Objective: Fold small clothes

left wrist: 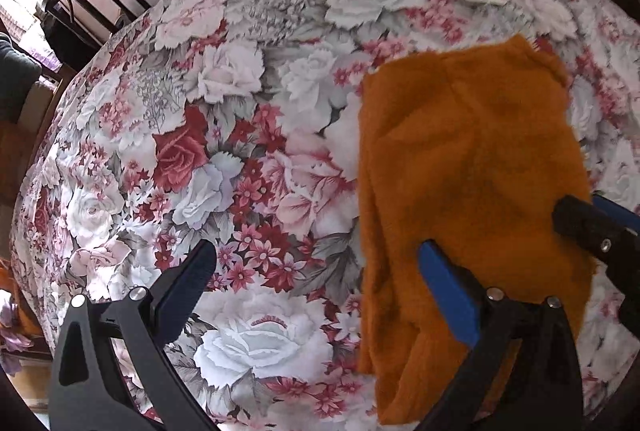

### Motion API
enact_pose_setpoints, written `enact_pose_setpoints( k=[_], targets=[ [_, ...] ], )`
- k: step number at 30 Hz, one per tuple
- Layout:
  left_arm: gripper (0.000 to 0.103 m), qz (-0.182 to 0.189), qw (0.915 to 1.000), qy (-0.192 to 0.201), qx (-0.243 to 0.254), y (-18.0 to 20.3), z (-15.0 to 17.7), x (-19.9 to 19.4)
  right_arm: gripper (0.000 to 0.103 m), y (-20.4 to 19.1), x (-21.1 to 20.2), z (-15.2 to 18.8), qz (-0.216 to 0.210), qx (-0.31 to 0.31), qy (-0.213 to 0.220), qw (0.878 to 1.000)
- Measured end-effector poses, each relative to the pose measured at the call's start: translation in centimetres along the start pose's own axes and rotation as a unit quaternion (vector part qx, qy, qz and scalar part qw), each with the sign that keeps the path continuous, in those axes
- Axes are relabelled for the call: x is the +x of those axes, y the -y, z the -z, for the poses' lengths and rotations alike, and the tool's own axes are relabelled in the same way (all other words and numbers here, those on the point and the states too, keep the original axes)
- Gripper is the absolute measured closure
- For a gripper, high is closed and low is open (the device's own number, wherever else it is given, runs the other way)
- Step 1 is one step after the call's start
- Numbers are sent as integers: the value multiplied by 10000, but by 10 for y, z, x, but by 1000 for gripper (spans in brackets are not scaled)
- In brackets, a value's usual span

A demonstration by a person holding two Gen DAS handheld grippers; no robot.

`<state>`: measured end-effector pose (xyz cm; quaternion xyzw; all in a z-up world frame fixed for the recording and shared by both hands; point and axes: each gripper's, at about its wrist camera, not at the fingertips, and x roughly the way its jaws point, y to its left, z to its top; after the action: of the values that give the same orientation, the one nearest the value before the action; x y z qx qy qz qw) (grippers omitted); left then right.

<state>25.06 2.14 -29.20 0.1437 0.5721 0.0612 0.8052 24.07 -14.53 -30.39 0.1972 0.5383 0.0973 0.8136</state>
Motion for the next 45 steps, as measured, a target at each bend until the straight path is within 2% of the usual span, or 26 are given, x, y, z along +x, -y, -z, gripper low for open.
enact_pose_setpoints(
  k=[5, 8, 9, 10, 12, 15, 18, 20, 22, 24, 27, 33, 41, 45],
  targets=[
    [5, 133, 9996, 246, 49, 4, -1, -13, 48, -2, -8, -6, 23, -74, 218, 9997],
    [4, 50, 9999, 87, 107, 8, 0, -2, 48, 7, 7, -3, 102, 32, -96, 9999],
    [4, -33, 9999, 2, 140, 10, 2, 4, 47, 9, 21, 0, 160, 25, -416, 9990],
    [4, -96, 9998, -69, 162, 11, 3, 9, 41, 13, 30, 4, 136, 53, -581, 9982],
    [4, -82, 9998, -142, 146, 10, 4, 13, 36, 21, 35, 8, 2, 267, -603, 9978],
    [5, -11, 9998, -127, 120, 8, 3, 9, 36, 19, 25, 4, 33, 251, -555, 9981],
    [5, 182, 9998, -94, 40, 4, 2, 3, 35, 14, 10, 2, 23, 130, -416, 9990],
    [5, 497, 9987, -61, -57, -2, 0, -2, 35, 15, 0, 1, -111, 182, -355, 9991],
    [5, 802, 9966, -50, -173, -8, -1, -6, 30, 19, -10, -1, -209, 281, -272, 9990],
    [5, 951, 9951, 37, -271, -12, -2, -12, 30, 26, -16, -3, -318, 423, -177, 9984],
    [5, 947, 9952, 147, -211, -9, -1, -17, 29, 39, -17, -4, -355, 622, -170, 9973],
    [5, 1031, 9946, 103, 31, 5, 1, -14, 29, 51, -7, -2, -636, 1008, -272, 9925],
    [5, 1162, 9931, -159, 82, 12, 2, 5, 29, 59, 11, 0, -754, 1176, -447, 9892],
    [4, 1427, 9893, -303, -71, 9, 1, 15, 29, 62, 17, 2, -819, 1318, -503, 9866]
  ],
)
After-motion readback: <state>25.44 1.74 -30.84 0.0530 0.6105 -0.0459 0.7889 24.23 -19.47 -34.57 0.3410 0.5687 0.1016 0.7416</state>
